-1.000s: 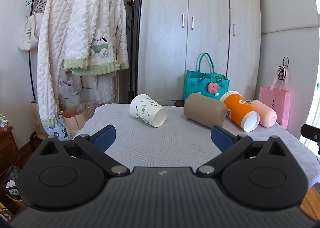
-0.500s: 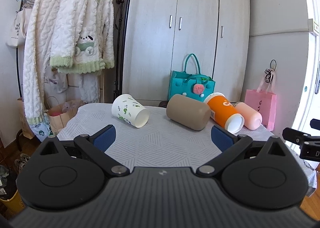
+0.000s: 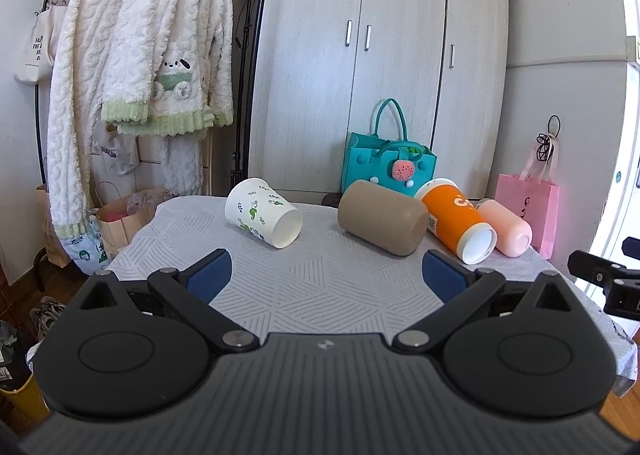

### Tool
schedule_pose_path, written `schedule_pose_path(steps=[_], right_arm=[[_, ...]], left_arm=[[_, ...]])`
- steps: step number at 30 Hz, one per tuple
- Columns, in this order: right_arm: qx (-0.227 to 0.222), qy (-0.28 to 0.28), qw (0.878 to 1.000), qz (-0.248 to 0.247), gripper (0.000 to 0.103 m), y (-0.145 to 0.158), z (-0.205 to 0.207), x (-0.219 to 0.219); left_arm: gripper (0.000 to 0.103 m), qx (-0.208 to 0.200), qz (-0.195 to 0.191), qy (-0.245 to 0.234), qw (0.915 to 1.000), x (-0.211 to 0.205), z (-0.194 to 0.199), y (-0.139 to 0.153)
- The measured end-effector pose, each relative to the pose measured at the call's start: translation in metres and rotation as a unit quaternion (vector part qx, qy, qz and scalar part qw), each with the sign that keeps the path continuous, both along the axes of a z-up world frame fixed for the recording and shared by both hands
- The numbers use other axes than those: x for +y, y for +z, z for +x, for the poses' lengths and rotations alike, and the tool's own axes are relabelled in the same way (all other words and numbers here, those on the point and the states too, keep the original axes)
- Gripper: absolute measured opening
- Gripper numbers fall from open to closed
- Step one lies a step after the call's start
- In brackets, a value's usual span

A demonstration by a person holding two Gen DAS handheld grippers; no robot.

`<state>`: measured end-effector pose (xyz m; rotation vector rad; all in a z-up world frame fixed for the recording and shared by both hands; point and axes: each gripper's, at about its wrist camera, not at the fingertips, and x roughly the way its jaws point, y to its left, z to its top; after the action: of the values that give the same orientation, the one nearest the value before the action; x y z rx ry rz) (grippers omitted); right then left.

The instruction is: Flip cup upright

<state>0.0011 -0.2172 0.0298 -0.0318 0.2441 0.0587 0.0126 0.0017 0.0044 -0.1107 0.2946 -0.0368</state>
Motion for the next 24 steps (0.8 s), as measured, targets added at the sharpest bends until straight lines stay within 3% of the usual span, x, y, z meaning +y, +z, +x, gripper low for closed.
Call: schedule_pose_path(steps=[24], right_arm=[[0.016,0.001,1.0,-0.005,0.103,-0.0068,0.0067,0.0027]], left_arm=[[0.103,0.006,0.007,0.0,1.0,-0.0041,0.0018,-0.0036]])
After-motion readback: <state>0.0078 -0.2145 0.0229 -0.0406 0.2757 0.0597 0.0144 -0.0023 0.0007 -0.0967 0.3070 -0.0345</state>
